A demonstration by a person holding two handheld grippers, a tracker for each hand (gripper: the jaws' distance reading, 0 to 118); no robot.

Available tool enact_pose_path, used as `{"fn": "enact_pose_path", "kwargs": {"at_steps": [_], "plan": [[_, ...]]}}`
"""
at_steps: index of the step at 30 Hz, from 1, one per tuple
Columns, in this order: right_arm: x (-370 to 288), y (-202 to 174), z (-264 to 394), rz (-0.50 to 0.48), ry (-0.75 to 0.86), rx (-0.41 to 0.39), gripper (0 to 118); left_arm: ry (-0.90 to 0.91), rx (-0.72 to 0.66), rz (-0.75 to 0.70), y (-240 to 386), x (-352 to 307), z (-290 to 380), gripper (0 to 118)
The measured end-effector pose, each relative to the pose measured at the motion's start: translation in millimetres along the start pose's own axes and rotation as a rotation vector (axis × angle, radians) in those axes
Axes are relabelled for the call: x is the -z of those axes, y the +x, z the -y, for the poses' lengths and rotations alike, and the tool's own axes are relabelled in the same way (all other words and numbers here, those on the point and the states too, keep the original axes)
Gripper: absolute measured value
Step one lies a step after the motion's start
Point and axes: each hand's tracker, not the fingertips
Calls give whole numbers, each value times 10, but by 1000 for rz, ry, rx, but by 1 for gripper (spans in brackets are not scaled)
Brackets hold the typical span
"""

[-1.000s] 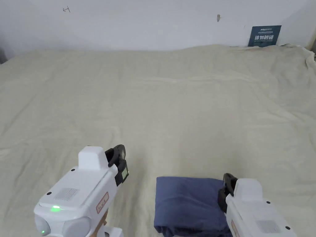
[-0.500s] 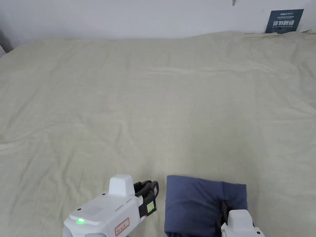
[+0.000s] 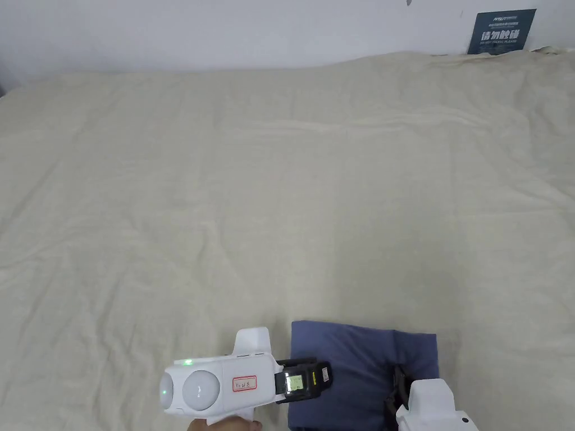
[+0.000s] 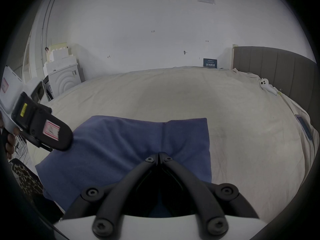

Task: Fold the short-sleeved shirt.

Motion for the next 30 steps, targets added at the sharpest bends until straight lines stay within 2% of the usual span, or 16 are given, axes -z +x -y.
{"fn": "enact_pose_path", "kwargs": {"at_steps": [4,5,6,7,10,12,14,19,21,23,30], "plan": [[23,39,24,-3,-8,-9,0,-59,-29,48,-68,120,-117,81],[25,43,25,-4,-8,-6,0,-76,-25,73,-85,131,-141,76],[33,49,46,-4,-7,-5,0,-93,-35,83,-93,133,-171,61],[36,50,49,-2,-7,-6,0,-122,-47,107,-91,147,-184,55],[49,52,66,2,-8,-8,0,-132,-12,70,-89,186,-147,44],[58,55,71,2,-10,-7,0,-149,-70,57,-151,233,-124,35],[64,44,65,5,-16,-11,0,-138,-118,71,-193,245,-110,32],[46,71,-59,-12,-52,-15,0,-103,-75,54,-127,201,-61,24],[-31,125,-168,-30,-57,-1,0,-76,-15,44,-57,138,-37,21],[-244,100,-355,-39,6,16,0,-69,-7,47,-7,97,-32,21],[-800,330,-935,-24,193,-15,0,-36,123,50,196,-173,-196,18]]}}
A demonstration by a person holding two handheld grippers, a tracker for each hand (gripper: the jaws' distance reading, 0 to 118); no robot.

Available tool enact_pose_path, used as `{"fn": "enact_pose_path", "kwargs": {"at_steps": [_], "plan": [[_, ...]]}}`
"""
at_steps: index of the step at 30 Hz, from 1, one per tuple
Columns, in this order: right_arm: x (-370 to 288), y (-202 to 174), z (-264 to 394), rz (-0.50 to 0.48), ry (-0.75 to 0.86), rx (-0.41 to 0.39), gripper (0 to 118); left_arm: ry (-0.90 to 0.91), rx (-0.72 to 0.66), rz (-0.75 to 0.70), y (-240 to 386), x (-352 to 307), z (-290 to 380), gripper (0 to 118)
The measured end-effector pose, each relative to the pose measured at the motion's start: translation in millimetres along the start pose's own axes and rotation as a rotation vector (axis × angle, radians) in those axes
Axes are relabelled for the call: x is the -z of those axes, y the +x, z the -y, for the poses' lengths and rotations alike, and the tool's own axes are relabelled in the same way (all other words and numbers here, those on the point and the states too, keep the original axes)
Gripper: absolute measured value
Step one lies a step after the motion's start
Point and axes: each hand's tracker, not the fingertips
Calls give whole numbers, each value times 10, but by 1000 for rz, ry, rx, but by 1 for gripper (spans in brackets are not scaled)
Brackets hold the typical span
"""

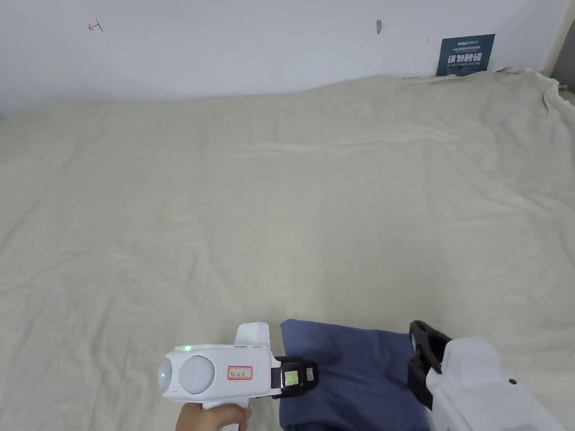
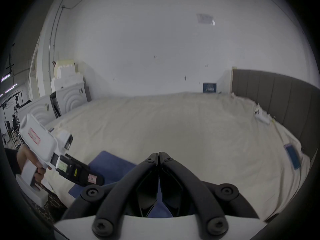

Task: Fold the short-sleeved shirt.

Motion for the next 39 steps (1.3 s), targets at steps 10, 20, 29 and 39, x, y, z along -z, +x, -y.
{"fn": "enact_pose_path", "kwargs": {"at_steps": [10,20,29,39], "plan": [[-371,101,-625,61,157,-53,0,51,66,-190,-665,-877,-388,18],[-412,-28,-982,84,235,-53,0,83,23,-404,-1667,-1965,-719,18],[-379,-31,-980,81,254,-62,0,59,-97,-574,-2392,-2548,-716,18],[-410,59,-845,53,228,-49,0,38,-189,-678,-2665,-2512,-584,41]]}}
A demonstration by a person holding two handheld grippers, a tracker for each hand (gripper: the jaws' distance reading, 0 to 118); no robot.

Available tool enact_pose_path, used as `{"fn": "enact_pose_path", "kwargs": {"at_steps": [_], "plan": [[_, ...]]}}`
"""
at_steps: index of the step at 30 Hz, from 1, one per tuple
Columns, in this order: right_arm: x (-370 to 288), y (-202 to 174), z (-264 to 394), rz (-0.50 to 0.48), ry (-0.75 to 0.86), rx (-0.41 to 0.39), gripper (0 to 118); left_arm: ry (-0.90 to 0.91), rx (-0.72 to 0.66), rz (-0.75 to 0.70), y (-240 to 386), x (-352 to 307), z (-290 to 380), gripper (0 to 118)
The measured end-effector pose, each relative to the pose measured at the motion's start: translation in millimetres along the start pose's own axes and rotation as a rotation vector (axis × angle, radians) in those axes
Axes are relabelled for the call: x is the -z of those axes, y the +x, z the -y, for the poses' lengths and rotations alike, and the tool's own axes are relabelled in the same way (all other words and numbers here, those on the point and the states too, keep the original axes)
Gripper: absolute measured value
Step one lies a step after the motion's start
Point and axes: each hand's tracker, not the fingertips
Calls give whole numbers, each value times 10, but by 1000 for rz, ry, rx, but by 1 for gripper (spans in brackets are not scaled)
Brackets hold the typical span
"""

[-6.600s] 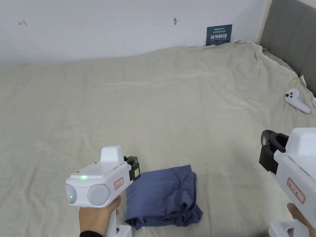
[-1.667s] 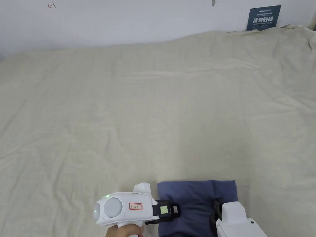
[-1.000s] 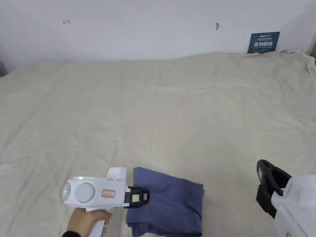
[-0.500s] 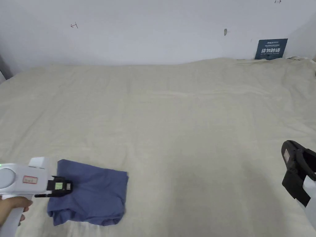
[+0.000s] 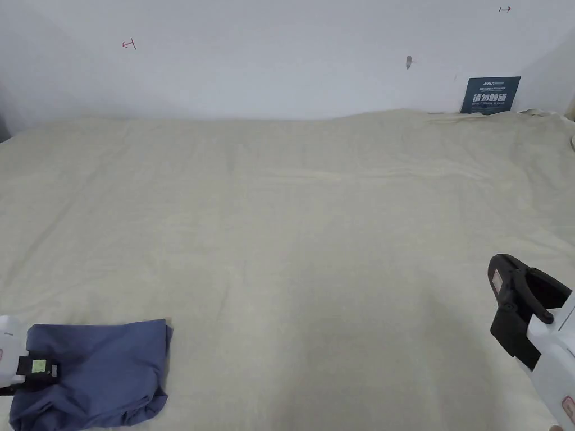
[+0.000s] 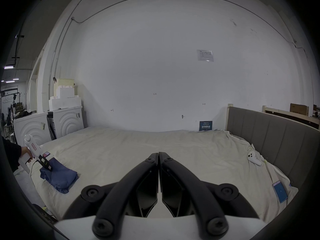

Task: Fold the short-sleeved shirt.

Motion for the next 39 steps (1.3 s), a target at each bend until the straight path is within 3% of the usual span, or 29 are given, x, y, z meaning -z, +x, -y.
{"fn": "enact_pose_path", "kwargs": {"at_steps": [2,3,4,5,13,29,36,39], "plan": [[7,-14,-12,-3,-6,10,0,0,38,-84,82,22,47,74],[6,-16,-12,-8,-10,14,0,-17,59,-113,107,34,50,98],[6,-16,-12,-8,-12,18,0,-25,74,-135,143,39,66,112],[294,-339,-198,-7,-14,20,0,-24,91,-157,185,24,85,118],[287,-367,-391,8,-18,31,0,127,97,-196,414,-421,148,118],[251,-306,-579,53,45,3,0,884,124,-111,1702,-2133,349,118],[241,-312,-568,55,71,-13,0,1081,146,-15,2339,-2372,526,118],[241,-311,-532,56,78,-22,0,1142,64,39,2507,-2336,555,118]]}}
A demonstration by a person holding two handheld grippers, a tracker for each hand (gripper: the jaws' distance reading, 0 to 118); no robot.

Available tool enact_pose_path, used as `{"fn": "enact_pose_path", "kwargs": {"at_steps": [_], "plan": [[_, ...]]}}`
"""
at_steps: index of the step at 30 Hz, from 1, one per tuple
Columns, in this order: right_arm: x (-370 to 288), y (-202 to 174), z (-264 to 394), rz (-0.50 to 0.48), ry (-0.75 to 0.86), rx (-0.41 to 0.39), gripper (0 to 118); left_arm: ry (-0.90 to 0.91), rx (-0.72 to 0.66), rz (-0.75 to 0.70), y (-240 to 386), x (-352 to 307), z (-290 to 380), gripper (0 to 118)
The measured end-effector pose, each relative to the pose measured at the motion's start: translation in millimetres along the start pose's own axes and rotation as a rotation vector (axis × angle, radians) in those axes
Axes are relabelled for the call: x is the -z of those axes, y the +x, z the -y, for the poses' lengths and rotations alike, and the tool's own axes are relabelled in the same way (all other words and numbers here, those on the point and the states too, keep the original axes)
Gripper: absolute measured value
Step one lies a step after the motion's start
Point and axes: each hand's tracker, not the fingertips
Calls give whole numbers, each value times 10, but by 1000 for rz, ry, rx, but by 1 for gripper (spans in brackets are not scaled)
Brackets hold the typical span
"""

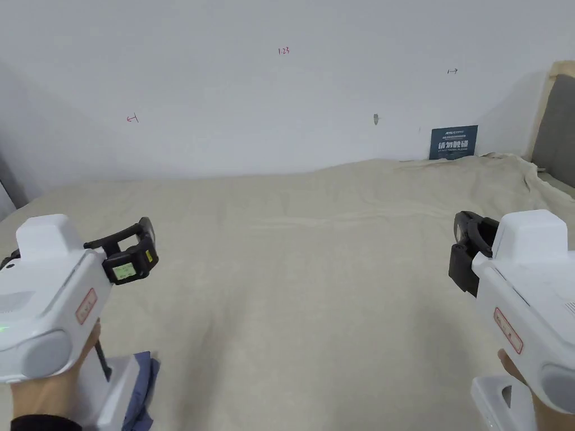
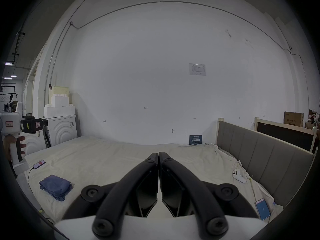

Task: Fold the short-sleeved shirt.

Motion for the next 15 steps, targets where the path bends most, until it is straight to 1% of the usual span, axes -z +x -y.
{"fn": "enact_pose_path", "kwargs": {"at_steps": [4,7,9,10,11,12,14,15], "plan": [[4,3,71,6,6,0,0,-19,15,15,291,-3,103,118],[13,5,124,14,7,5,0,8,33,36,483,-61,215,118],[18,2,164,23,10,8,0,31,46,49,636,-142,282,115],[20,1,185,29,13,7,0,52,43,61,690,-175,327,111],[21,1,204,35,15,8,0,61,45,72,735,-204,367,105],[21,1,222,39,16,11,0,70,50,83,794,-255,399,91],[23,-1,263,47,23,14,0,83,48,81,891,-301,469,67],[25,-3,283,54,25,12,0,89,57,79,933,-316,504,49]]}}
